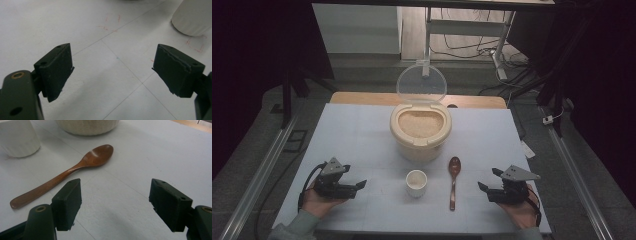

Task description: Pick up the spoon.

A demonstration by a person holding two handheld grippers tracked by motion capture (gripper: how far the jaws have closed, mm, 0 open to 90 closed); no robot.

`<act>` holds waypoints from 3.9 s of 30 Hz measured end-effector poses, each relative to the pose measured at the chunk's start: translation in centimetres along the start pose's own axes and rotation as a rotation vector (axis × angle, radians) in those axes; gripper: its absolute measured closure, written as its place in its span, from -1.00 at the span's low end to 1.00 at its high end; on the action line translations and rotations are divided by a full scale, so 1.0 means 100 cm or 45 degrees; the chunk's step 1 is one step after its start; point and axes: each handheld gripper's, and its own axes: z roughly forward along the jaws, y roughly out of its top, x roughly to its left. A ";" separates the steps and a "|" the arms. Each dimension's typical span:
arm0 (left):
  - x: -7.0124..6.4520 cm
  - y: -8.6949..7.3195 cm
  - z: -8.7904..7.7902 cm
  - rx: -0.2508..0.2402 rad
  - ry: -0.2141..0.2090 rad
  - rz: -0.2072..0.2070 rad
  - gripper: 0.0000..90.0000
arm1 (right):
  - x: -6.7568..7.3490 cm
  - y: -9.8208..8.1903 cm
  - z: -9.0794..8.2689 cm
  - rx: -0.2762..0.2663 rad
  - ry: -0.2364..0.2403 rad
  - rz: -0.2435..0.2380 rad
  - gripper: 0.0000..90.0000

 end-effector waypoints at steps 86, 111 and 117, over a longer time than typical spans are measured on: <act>-0.003 -0.008 0.007 0.084 0.013 0.078 -0.68 | 0.103 0.053 0.081 0.697 -0.274 0.449 0.73; 0.000 -0.011 0.007 0.082 0.013 0.052 -0.68 | 0.075 0.051 0.054 0.594 -0.111 0.444 0.76; 0.001 -0.012 0.008 0.090 0.018 0.047 -0.68 | 0.065 0.047 0.035 0.545 -0.031 0.439 0.77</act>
